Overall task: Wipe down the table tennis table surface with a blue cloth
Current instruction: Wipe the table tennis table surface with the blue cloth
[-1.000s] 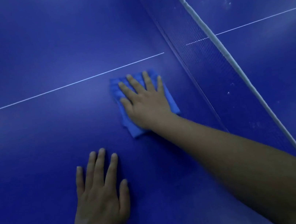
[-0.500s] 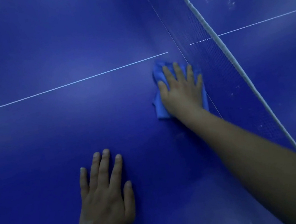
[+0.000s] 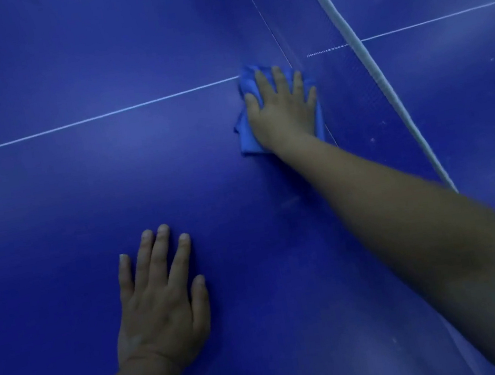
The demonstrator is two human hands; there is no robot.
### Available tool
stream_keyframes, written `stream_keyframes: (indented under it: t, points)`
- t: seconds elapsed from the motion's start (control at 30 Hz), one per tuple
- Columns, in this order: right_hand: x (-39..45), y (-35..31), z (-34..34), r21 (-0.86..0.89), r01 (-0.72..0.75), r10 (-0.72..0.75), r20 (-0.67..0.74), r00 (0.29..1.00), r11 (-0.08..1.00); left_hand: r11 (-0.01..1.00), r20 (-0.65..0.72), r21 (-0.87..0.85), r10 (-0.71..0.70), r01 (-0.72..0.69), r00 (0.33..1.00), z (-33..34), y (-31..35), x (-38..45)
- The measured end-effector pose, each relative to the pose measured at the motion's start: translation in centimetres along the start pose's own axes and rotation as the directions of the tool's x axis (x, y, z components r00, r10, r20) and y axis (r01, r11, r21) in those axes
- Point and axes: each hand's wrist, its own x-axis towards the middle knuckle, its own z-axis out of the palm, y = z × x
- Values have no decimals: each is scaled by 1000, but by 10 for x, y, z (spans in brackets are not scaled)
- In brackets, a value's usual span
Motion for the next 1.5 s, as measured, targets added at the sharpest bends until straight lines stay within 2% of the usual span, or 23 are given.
stream_keyframes:
  t: [0.17,0.23,0.3,0.47,0.57,0.67,0.73,0.8,0.87,0.93,1.03,1.13,1.17,1.23,1.3,1.33,1.4,1.5]
  points:
    - [-221,92,9,-83,-74,74,1,997,994,1000,13,-3,-8,8,1000,1,0,1]
    - [-279,109,15,-119,-108,113,38,993,987,1000,15,-6,-16,16,1000,1,1,1]
    - [-279,108,17,-134,-121,133,85,987,984,1000,13,-13,-19,19,1000,0,2,1]
    - [-168,47,15,-57,6,-5,17,1000,998,999,-5,-27,-18,18,1000,1,2,1]
    - [-128,33,14,-58,29,-28,14,1000,998,999,-5,-36,-23,23,1000,2,1,1]
    - [-181,76,16,-73,-21,20,-18,1000,997,999,11,-26,-32,32,999,0,1,1]
    - [-264,114,18,-109,-74,68,-58,996,991,999,19,-31,-34,35,999,-2,2,1]
    - [-337,137,20,-136,-91,87,-33,996,987,999,24,-32,-36,37,999,-2,3,1]
    - [-355,143,21,-123,-84,89,37,995,989,999,21,-33,-31,32,999,-2,3,0]
    - [-321,131,18,-106,-57,60,23,998,993,999,14,-36,-30,31,999,-3,3,0]
    - [-221,94,14,-85,52,-56,-38,998,995,999,11,-41,-32,33,999,-3,2,0]
    - [-154,62,13,-123,267,-265,27,964,956,999,8,-36,-26,26,1000,-2,2,0]
    - [-156,63,15,-152,376,-375,41,926,914,999,5,-37,-26,26,1000,-2,2,0]
    - [-201,88,19,-187,592,-593,57,803,784,999,1,-46,-28,28,1000,-2,1,0]
    - [-280,134,19,-174,698,-687,127,716,695,999,0,-45,-29,29,1000,-2,2,1]
    - [-316,156,14,-154,715,-695,168,699,682,999,3,-40,-29,29,1000,-2,2,1]
    - [-352,180,5,-111,688,-663,195,723,717,999,3,-34,-28,28,1000,-1,2,1]
    - [-317,143,17,-111,522,-510,120,852,846,999,8,-35,-23,24,1000,0,2,1]
